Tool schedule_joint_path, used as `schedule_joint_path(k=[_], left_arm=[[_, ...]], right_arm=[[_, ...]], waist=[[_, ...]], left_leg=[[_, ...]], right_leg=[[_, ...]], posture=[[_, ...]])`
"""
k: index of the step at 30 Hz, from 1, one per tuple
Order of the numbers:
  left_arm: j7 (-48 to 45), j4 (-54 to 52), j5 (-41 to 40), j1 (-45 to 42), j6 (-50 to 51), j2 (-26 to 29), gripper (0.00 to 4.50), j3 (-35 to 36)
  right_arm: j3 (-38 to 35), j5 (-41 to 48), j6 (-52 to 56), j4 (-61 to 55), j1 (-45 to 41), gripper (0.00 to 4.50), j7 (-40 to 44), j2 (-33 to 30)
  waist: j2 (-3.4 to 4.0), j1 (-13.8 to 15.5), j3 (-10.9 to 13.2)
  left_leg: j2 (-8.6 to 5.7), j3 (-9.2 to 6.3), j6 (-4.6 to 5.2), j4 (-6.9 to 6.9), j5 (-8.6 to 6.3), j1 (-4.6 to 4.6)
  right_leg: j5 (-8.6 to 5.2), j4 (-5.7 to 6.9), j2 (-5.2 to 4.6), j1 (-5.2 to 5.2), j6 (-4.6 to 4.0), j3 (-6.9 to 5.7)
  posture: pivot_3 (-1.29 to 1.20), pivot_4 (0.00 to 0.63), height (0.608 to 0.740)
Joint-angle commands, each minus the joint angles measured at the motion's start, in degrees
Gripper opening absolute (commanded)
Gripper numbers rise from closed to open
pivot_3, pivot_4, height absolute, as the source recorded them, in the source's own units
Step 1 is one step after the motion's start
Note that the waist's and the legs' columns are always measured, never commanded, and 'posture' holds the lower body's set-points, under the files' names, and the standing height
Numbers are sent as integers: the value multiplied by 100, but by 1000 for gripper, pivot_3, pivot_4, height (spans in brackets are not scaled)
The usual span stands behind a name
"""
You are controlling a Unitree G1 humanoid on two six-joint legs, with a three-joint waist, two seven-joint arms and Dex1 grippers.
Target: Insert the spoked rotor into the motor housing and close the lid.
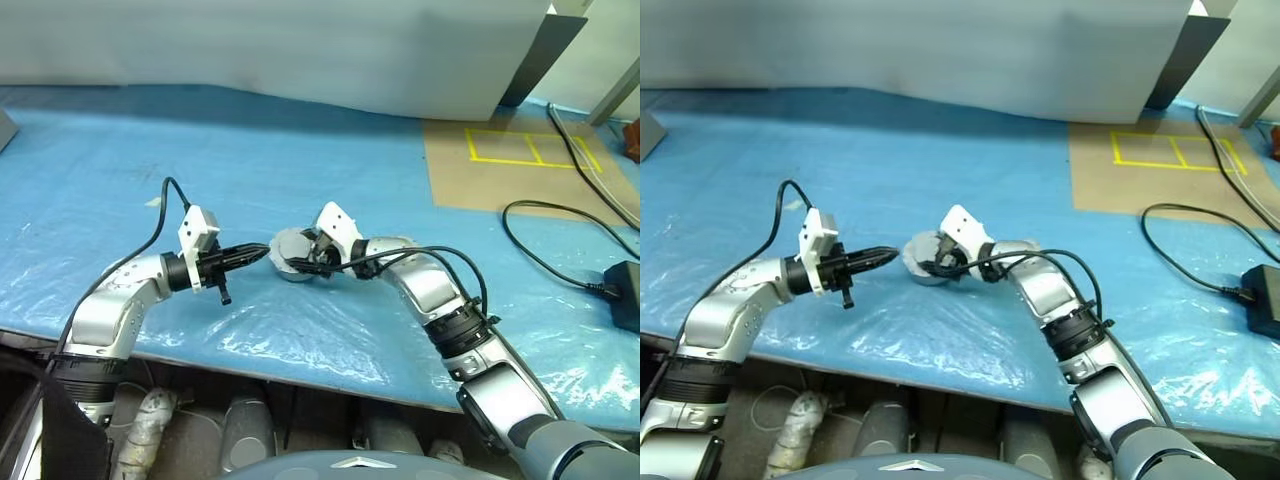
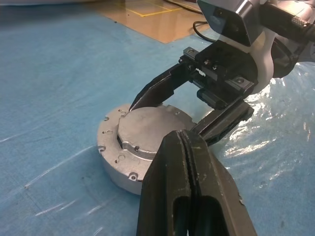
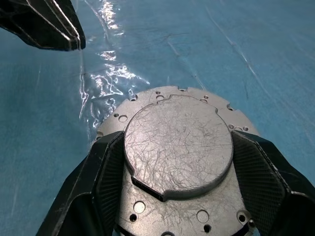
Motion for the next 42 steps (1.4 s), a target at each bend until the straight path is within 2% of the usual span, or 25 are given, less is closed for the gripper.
schedule_joint_path(k=[1,5,10,13,20,25,34,42], left_arm=[[7,-82,18,-41,-89,-20,0,13],[3,-92,19,-31,-81,-17,0,20],[0,-87,26,-43,-84,-29,0,6],[-11,-72,38,-63,-88,-55,0,-33],[-26,-27,74,-127,-95,-92,0,-80],[-47,-23,84,-128,-94,-84,0,-89],[-18,-52,100,-151,-60,-110,0,-143],[9,-68,84,-154,-45,-106,0,-157]], right_arm=[[188,-266,-29,260,151,2965,-84,-23],[111,-300,-170,382,233,2965,-8,-179],[-270,142,21,168,264,2965,351,-306],[-459,380,171,24,223,2965,485,-296],[-367,476,325,-196,360,2965,541,-219],[-721,962,779,-486,316,2965,555,-58],[-340,560,461,-391,473,2965,541,-266],[-321,457,326,-208,527,2965,484,-303]], waist=[[0,-2,0],[0,5,0],[0,48,0],[0,51,0],[0,39,0],[0,18,0],[0,19,0],[0,16,0]], left_leg=[[0,1,0,-1,0,3],[-2,2,0,-3,0,13],[-5,5,0,-3,0,19],[-6,5,1,-3,0,9],[-5,6,0,-19,0,5],[-6,6,-1,-27,-1,2],[-4,7,-1,-27,-1,2],[-4,7,-1,-27,-1,3]], right_leg=[[0,0,0,1,0,2],[0,0,-1,7,0,6],[0,-2,-3,14,1,11],[0,-10,-5,12,1,10],[-1,-10,-2,2,1,5],[-1,-21,-2,0,1,4],[-1,-20,-2,-1,1,3],[-1,-20,-2,-1,1,3]], posture=[[0,150,740],[0,150,740],[0,150,740],[0,150,740],[0,150,740],[0,150,740],[0,150,740],[0,150,740]])
